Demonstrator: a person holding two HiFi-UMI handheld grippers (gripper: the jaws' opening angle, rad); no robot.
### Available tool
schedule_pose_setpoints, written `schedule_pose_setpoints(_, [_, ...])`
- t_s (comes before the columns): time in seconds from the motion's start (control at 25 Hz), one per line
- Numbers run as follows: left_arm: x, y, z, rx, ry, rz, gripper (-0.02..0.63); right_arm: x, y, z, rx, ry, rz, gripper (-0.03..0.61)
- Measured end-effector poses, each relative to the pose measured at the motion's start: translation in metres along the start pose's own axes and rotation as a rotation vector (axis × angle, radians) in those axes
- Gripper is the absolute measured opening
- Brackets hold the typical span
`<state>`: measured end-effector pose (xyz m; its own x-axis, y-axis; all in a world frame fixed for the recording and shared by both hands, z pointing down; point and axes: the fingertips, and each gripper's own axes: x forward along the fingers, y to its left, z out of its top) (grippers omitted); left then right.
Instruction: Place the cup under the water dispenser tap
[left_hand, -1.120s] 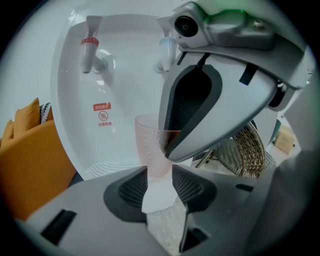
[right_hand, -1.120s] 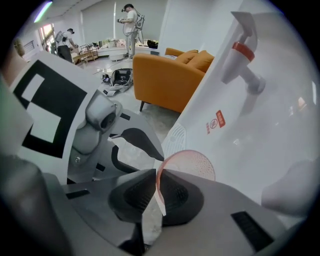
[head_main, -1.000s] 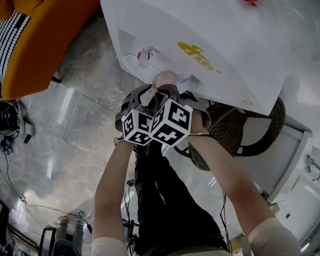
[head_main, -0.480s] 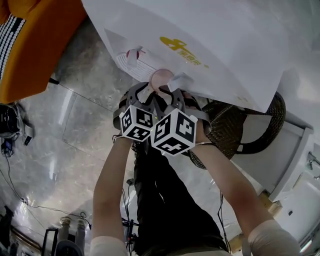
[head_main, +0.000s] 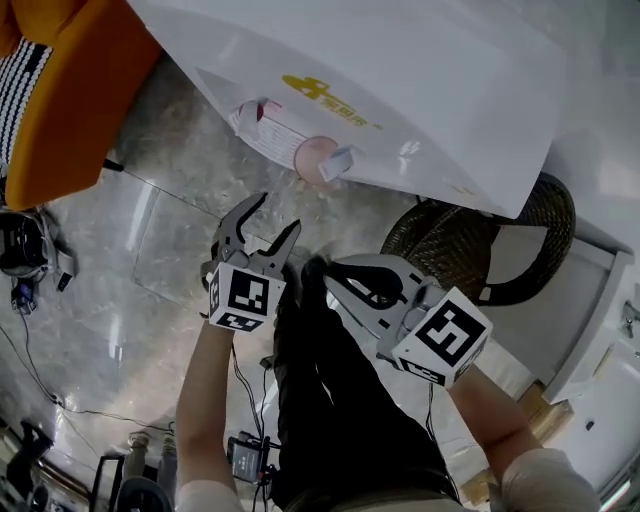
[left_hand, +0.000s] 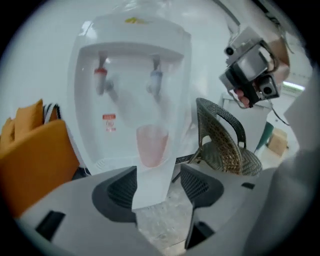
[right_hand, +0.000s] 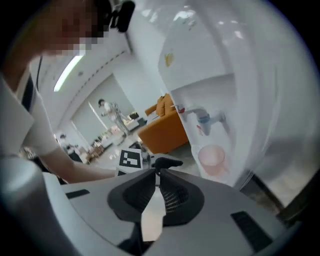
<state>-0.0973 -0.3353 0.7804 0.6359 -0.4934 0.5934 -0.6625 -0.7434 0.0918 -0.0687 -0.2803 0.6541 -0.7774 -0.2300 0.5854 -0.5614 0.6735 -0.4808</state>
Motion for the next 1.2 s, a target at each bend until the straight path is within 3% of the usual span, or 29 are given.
schedule_pose_setpoints(0.12, [-0.014,-0.011,0.029,0.233,-0.006,-0.009,0.31,-0.021,0.009,-0.009,0.155,-0.078,0.08,0.048])
schedule_pose_setpoints(0.28, [0.01,-0.025,0.05,0.497,0.056,-0.028,0.308,-0.04,0.014,-0.025,0.161,-0.071,0.084,0.049])
schedule_pose_setpoints(0.4, [0.025,-0.024,0.054,0.551,0.094,-0.036,0.308,-0.05,0.019,-0.026,0.157,-0.086,0.087,0.048])
schedule_pose_setpoints(0.48, [0.023,-0.023,0.058,0.481,0.086,-0.034,0.308,-0.06,0.018,-0.024,0.174,-0.117,0.087,0.048])
schedule_pose_setpoints(0.64, [-0.017,-0.032,0.075,0.209,-0.005,-0.054,0.292,-0.083,0.01,-0.015,0.274,-0.212,0.074,0.048])
schedule_pose_setpoints(0.84, [-0.104,-0.063,0.141,-0.08,-0.15,-0.152,0.238,-0.131,0.023,0.017,0.307,-0.296,0.037,0.04])
schedule_pose_setpoints(1.0, [-0.173,-0.072,0.209,-0.214,-0.218,-0.169,0.097,-0.168,0.05,0.05,0.258,-0.336,0.02,0.04])
schedule_pose_setpoints(1.08, [-0.204,-0.076,0.245,-0.263,-0.269,-0.17,0.062,-0.184,0.065,0.067,0.229,-0.337,0.021,0.04])
schedule_pose_setpoints(1.2, [-0.25,-0.09,0.276,-0.265,-0.292,-0.159,0.058,-0.199,0.104,0.085,0.199,-0.31,0.08,0.04])
